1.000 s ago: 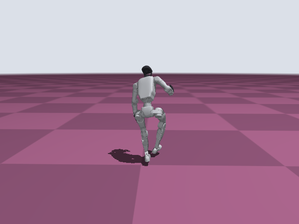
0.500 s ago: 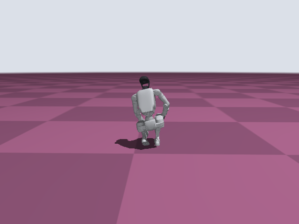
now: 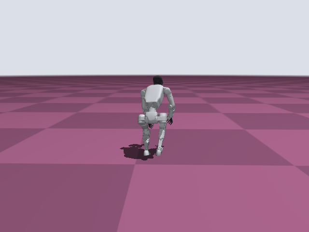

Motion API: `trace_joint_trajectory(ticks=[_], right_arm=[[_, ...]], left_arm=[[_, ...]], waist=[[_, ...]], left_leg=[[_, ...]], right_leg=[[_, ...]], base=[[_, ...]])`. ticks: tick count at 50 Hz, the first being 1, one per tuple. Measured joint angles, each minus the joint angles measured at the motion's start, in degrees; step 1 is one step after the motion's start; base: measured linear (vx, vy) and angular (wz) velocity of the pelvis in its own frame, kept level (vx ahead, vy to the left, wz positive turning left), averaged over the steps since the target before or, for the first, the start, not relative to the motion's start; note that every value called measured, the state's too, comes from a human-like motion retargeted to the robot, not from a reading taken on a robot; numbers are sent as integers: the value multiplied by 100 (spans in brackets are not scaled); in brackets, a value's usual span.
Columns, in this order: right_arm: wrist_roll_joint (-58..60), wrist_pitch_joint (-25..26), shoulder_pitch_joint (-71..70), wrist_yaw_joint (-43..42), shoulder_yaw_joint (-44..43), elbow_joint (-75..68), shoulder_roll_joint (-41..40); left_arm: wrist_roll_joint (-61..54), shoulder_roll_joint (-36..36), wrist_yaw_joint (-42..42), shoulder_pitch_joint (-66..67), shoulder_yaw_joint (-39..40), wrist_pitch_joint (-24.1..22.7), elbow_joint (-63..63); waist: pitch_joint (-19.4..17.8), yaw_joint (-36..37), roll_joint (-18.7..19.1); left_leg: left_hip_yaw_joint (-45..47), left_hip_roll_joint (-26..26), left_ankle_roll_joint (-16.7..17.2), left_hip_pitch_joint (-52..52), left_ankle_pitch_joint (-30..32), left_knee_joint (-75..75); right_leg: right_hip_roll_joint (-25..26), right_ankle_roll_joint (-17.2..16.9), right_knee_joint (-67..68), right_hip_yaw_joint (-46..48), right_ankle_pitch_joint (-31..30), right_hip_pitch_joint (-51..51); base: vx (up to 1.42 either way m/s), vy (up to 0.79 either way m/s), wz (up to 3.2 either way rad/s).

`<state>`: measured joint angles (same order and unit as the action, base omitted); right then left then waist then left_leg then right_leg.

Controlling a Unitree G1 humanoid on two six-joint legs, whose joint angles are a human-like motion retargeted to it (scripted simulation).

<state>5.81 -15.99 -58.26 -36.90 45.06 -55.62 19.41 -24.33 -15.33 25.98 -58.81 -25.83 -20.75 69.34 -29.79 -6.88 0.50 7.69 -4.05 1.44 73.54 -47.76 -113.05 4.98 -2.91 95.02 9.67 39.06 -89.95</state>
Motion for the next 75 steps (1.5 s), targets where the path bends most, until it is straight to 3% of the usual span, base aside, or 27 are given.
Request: trace_joint_trajectory(ticks=[3,9,18,27,36,50,59,70,75], right_arm=[[187,-147,113,-487,-206,401,131],[613,-274,852,-1241,-534,1112,229],[1037,-386,1692,-1257,-962,1992,390],[849,-520,2456,-801,-1388,3097,729],[546,-492,2613,-374,-1653,3627,966],[241,-416,2585,366,-1889,4097,1147],[-40,-441,2524,1001,-2401,5280,1701],[-979,-550,3228,1831,-3147,6631,1943],[-1937,-556,3518,2690,-3453,7098,1941]], left_arm=[[46,-68,254,80,143,-147,-280],[147,39,545,858,402,-284,-732],[93,259,443,2064,898,-433,-1425],[-476,401,85,3237,1227,-640,-2686],[-1265,491,-625,3639,1269,-750,-3664],[-2000,648,-1753,3935,1175,-594,-4287],[-1962,363,-2480,4092,1246,-514,-5341],[-1927,114,-3168,4112,1523,-416,-6570],[-2115,0,-3643,3767,1744,-350,-7157]], waist=[[0,84,-6],[0,223,85],[0,412,207],[745,459,305],[1209,490,526],[1568,714,655],[1737,962,536],[1868,1272,421],[2134,1190,254]], left_leg=[[36,-86,7,-80,210,600],[-96,-164,-44,-1122,321,1796],[-44,-196,-126,-3170,341,3726],[237,-246,-151,-4597,444,4777],[296,-321,-124,-5397,424,5242],[214,-274,-62,-6028,443,5649],[-6,-97,-39,-6153,556,5926],[-333,76,109,-5694,668,5969],[-39,102,-88,-4980,355,6350]], right_leg=[[10,-39,-531,-109,-232,159],[45,-43,-1623,-192,-374,1563],[212,-40,-3073,-393,-395,3987],[209,83,-3986,-496,-198,5582],[192,191,-4585,-367,-111,6613],[38,252,-4792,-122,-73,7336],[-55,271,-4926,-45,-85,7524],[-235,239,-4929,171,-189,7283],[-696,115,-4959,421,-330,6613]], base=[[7,4,-27],[13,3,-8],[21,2,-2],[21,1,17],[12,1,29],[5,1,28],[0,-3,27],[-8,-4,30],[-17,1,63]])
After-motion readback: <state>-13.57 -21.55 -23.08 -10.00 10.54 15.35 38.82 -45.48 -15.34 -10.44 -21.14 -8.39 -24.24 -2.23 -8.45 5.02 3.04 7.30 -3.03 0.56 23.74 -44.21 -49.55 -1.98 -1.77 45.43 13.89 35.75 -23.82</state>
